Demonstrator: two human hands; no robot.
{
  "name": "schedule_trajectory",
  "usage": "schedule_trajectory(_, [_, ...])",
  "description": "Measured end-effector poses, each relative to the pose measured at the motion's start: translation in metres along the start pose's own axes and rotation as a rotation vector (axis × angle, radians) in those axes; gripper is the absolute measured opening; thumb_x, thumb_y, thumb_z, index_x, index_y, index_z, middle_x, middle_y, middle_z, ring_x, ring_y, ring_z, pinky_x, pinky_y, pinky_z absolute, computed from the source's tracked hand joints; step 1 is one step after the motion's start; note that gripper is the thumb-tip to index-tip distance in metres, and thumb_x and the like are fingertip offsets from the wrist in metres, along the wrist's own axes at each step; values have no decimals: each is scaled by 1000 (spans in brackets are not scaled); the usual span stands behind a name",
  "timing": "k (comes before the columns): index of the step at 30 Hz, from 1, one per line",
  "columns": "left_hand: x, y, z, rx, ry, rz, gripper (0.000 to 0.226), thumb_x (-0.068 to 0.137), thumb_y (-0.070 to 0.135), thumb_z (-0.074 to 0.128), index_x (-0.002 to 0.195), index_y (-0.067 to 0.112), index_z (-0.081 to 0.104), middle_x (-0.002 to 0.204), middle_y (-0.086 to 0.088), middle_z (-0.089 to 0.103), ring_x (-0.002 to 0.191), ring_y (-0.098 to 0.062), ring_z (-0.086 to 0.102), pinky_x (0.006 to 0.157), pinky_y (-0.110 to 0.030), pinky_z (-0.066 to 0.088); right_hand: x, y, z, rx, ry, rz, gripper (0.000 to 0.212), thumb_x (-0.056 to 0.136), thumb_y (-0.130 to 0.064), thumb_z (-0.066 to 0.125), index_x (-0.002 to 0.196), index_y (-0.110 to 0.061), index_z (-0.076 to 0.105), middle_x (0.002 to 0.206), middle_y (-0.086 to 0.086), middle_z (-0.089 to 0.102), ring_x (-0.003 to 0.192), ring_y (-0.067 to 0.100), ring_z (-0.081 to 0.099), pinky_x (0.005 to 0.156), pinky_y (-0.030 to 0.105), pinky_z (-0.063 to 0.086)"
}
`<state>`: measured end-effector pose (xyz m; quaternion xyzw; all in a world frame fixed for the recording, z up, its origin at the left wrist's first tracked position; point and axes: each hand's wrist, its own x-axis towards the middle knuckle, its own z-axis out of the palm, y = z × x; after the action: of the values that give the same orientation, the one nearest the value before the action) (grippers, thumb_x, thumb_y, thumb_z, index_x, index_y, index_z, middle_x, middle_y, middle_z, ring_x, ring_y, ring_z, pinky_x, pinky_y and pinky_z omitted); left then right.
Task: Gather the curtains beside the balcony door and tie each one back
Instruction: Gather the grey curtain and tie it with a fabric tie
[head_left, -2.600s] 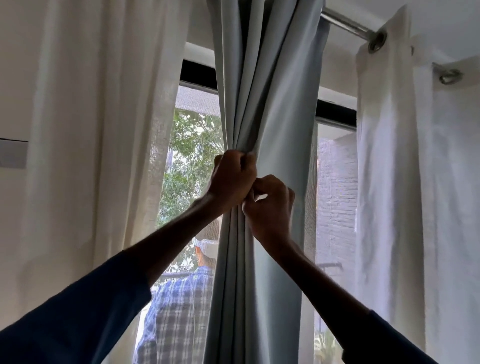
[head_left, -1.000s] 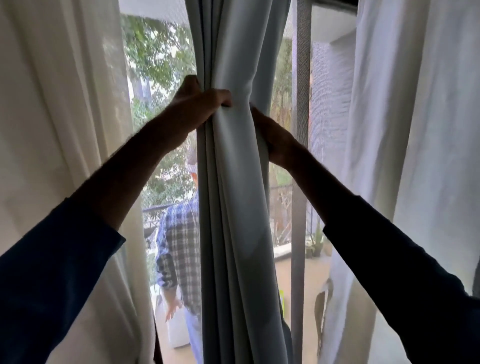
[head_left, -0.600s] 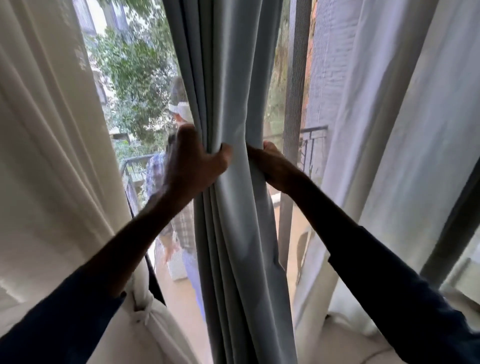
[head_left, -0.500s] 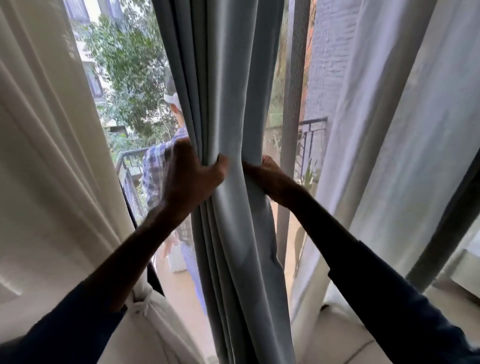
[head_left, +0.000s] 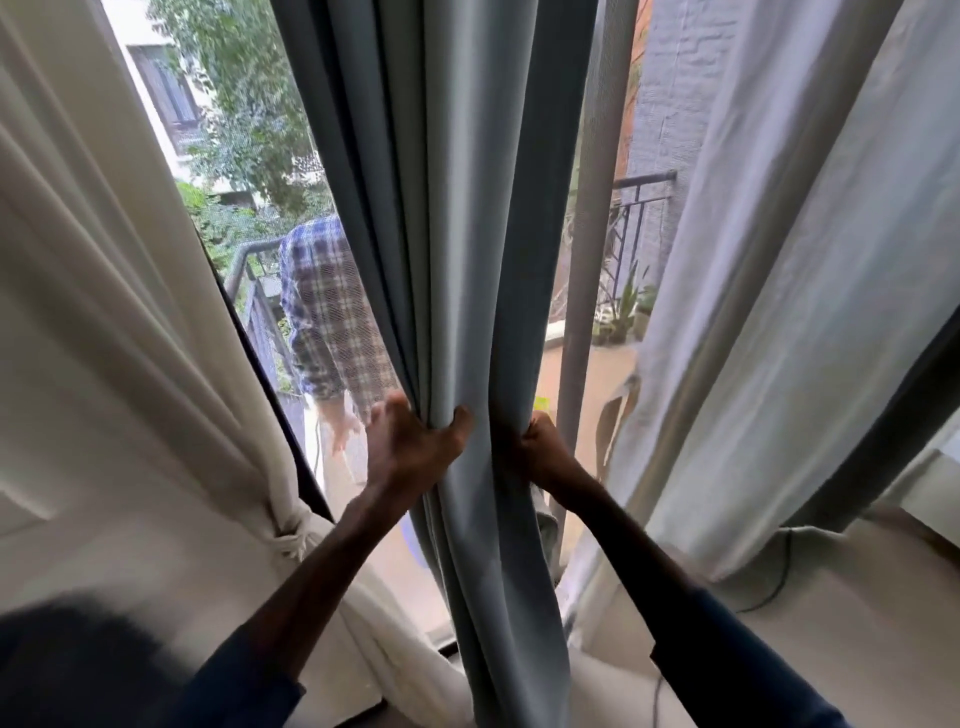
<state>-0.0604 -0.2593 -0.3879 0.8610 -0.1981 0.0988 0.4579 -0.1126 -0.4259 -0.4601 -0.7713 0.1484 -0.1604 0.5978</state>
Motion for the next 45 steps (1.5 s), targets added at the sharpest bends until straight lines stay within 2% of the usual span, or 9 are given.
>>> schedule_trajectory(4, [-3,-3,1,-65,2,78,18,78,26,78,84,10,78,75,3,77,77,-9,74,64,-22,56,-3,15,6,-24,31,14,13,94,0,67,100,9,72,100,21,75,81,10,72,78,41,61])
schedule_trajectory(8, [1,-16,4,-31,-32,104,17,83,23,74,77,7,74,74,-5,76,76,-22,75,60,-32,58,0,16,4,-23,51,12,46,81,-30,80,99,11,72,98,29,73,98,42,71,76,62,56])
schedule_trajectory(12, [-5,-23,6,55,-74,114,52,87,25,70,50,19,35,45,-5,51,57,-38,66,49,-25,35,5,28,-4,-80,153,-38,57,63,-56,84,84,-3,77,82,13,77,74,20,72,63,55,59])
schedule_trajectory(16, [-4,-27,8,77,-64,98,57,90,22,69,51,18,27,53,-17,51,60,-44,64,54,-29,31,3,15,-9,-176,211,-99,43,69,-44,87,74,-4,73,72,16,72,63,10,56,54,51,53])
schedule_trajectory(21, [5,-26,19,129,-83,75,24,87,18,65,84,-5,62,84,-30,66,82,-51,63,59,-36,40,-16,-14,12,-353,209,-155,9,88,-5,70,94,1,70,90,18,73,76,22,63,60,30,35])
schedule_trajectory(27, [5,-20,40,171,-181,141,28,82,23,58,99,1,60,94,-24,66,92,-46,62,69,-38,40,-38,-7,51,-468,58,-336,60,89,-9,58,147,-3,42,131,17,63,111,25,56,75,15,33])
schedule_trajectory(35, [1,-8,34,-39,-322,157,31,84,39,47,62,20,38,59,4,45,59,-16,46,55,-30,30,-27,7,38,-570,-24,-279,67,94,-10,54,155,-7,27,145,14,50,117,37,58,77,26,35])
schedule_trajectory(41, [11,-10,44,41,-294,169,47,81,64,60,70,21,46,60,6,52,66,-18,60,59,-27,39,-27,1,32,-587,-109,-299,54,88,-12,45,141,0,49,131,21,62,111,41,63,82,33,46])
schedule_trajectory(45, [16,-11,51,107,-117,101,41,86,53,60,74,14,55,74,-11,67,82,-40,67,64,-34,46,-29,1,29,-582,-150,-406,59,75,-10,47,131,6,50,126,24,58,105,40,57,76,41,46])
